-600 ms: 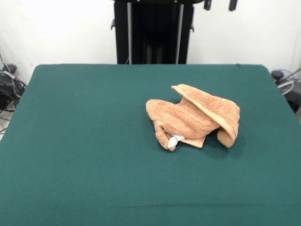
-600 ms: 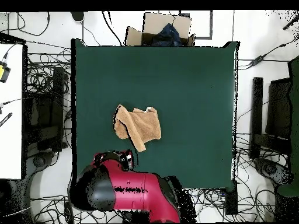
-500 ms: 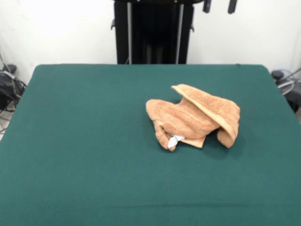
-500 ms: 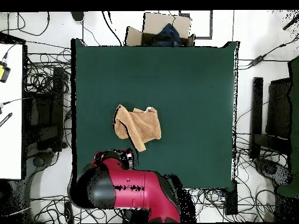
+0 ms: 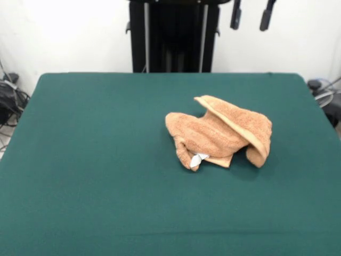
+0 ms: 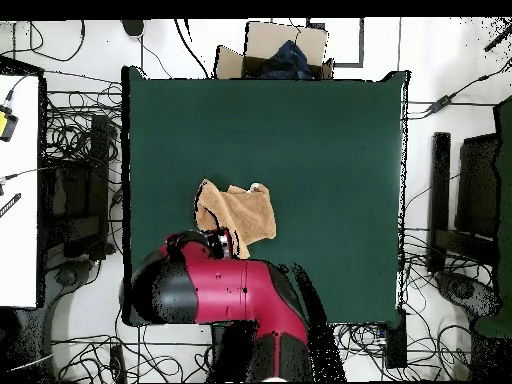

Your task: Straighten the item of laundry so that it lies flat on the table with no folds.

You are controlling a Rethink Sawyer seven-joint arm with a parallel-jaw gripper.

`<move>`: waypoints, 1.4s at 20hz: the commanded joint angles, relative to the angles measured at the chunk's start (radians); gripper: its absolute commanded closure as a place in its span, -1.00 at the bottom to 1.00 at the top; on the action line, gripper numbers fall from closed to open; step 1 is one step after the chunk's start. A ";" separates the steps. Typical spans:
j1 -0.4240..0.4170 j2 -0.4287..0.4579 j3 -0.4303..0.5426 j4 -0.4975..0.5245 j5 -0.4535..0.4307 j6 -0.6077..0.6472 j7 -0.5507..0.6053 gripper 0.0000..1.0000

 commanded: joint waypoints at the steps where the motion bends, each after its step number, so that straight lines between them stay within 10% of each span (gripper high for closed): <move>1: 0.010 0.123 -0.033 -0.098 -0.043 0.086 0.165 -1.00; 17: -0.110 0.229 0.081 -0.164 -0.077 0.051 -0.022 -1.00; 28: -0.386 0.232 0.413 -0.058 -0.128 0.046 -0.311 -1.00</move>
